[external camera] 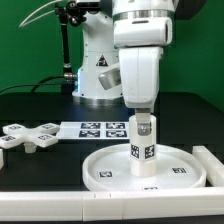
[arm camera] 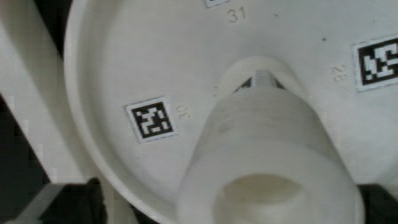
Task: Assemble round table
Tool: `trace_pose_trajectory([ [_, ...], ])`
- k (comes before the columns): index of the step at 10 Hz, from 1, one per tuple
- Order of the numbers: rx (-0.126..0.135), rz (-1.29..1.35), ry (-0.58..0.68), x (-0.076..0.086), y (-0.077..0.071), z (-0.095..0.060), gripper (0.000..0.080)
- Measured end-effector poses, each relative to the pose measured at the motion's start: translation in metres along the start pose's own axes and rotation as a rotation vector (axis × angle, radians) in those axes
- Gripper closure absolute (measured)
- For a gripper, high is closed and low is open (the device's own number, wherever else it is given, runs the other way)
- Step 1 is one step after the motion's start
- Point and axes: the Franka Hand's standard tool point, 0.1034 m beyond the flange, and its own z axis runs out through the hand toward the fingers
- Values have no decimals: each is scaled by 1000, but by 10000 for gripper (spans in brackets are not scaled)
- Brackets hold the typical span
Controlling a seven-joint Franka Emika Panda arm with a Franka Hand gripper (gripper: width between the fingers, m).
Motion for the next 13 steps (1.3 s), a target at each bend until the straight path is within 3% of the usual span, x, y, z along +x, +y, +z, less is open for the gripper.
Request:
trace_pose_trajectory([
  [4, 16, -155, -20, -8, -3, 4, 151],
  [8, 20, -210, -27, 7, -6, 3, 151],
  [12, 22, -199, -29, 5, -6, 5, 151],
  [13, 22, -196, -30, 4, -6, 5, 278],
])
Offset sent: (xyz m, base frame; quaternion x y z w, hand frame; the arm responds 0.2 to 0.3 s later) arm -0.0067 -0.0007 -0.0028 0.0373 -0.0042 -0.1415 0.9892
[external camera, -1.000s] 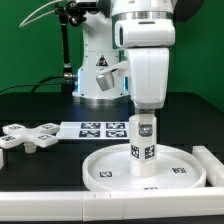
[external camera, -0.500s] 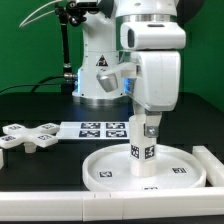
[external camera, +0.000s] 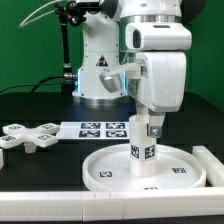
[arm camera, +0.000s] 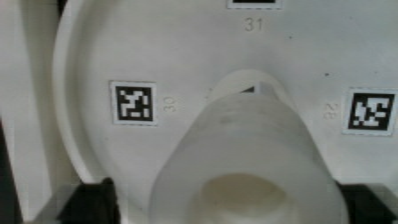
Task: Assemble round table
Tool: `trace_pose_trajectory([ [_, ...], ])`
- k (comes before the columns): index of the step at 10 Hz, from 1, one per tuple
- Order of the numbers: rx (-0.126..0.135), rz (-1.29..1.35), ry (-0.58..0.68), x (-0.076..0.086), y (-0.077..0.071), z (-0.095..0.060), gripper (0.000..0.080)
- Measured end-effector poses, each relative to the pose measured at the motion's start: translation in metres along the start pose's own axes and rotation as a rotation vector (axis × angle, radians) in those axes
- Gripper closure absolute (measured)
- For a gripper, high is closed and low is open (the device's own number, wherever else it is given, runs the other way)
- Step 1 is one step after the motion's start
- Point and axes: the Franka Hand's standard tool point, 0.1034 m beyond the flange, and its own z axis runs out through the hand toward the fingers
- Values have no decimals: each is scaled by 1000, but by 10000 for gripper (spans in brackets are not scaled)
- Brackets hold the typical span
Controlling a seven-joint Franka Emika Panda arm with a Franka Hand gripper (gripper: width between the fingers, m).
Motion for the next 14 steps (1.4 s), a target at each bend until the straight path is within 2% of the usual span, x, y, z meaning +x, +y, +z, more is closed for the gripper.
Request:
trace_pose_trajectory([
  [1, 14, 3, -2, -2, -3, 0, 364],
  [7, 20, 52, -3, -5, -3, -1, 364],
  [8, 39, 158, -8, -5, -4, -1, 364],
  [10, 93, 419, -18, -8, -14, 5, 375],
  [14, 85, 670, -21, -7, -13, 6, 384],
])
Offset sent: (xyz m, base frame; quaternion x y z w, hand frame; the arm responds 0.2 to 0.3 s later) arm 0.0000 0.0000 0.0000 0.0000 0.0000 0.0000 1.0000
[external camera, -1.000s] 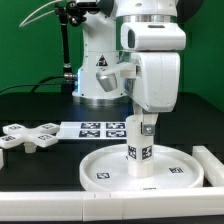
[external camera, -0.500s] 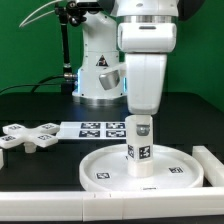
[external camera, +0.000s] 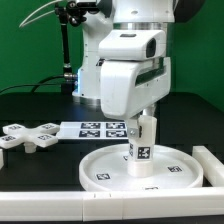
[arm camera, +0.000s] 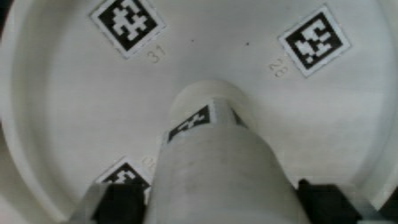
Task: Assemble round table
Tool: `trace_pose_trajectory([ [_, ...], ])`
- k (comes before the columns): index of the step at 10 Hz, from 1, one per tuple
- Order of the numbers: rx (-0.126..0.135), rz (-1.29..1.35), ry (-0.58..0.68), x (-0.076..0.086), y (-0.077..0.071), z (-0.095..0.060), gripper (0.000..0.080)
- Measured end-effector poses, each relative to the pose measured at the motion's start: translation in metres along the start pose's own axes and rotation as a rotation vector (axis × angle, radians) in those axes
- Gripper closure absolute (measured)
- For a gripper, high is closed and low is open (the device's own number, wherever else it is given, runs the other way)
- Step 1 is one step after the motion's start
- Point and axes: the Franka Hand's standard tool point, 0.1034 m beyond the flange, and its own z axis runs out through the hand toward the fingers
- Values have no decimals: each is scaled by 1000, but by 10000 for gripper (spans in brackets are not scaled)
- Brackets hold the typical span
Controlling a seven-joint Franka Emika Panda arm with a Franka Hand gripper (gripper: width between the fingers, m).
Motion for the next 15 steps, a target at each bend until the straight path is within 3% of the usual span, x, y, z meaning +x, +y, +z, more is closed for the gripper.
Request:
trace_pose_trajectory([
  [2, 1, 131, 1, 0, 0, 0, 384],
  [6, 39, 450, 33, -2, 1, 1, 384],
  [12, 53, 888, 43, 1, -2, -1, 384],
  [15, 101, 1144, 52, 0, -2, 0, 384],
])
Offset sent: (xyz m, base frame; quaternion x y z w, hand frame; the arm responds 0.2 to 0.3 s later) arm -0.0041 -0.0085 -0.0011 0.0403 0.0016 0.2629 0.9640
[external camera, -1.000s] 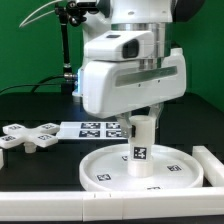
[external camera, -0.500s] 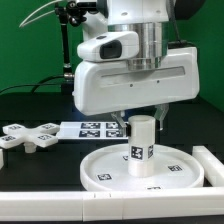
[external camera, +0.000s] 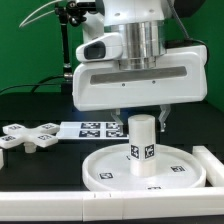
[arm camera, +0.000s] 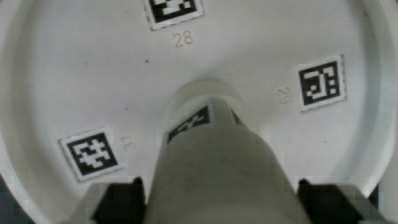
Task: Assemble round table
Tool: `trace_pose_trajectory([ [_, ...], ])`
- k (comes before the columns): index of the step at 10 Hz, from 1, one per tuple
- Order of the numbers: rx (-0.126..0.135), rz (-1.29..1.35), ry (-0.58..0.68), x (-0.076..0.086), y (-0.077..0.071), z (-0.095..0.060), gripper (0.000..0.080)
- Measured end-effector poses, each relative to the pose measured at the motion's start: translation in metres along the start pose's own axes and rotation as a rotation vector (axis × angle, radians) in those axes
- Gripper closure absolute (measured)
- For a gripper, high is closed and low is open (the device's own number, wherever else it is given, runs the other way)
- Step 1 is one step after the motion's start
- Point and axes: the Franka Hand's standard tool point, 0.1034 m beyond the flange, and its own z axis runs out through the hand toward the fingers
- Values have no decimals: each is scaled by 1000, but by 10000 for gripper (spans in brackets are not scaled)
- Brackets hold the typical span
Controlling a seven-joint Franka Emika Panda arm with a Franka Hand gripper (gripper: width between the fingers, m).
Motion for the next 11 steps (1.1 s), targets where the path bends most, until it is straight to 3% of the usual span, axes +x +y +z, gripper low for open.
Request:
trace_pose_trajectory([
  [3, 35, 284, -6, 0, -1, 0, 384],
  [11, 70, 890, -34, -1, -5, 1, 384],
])
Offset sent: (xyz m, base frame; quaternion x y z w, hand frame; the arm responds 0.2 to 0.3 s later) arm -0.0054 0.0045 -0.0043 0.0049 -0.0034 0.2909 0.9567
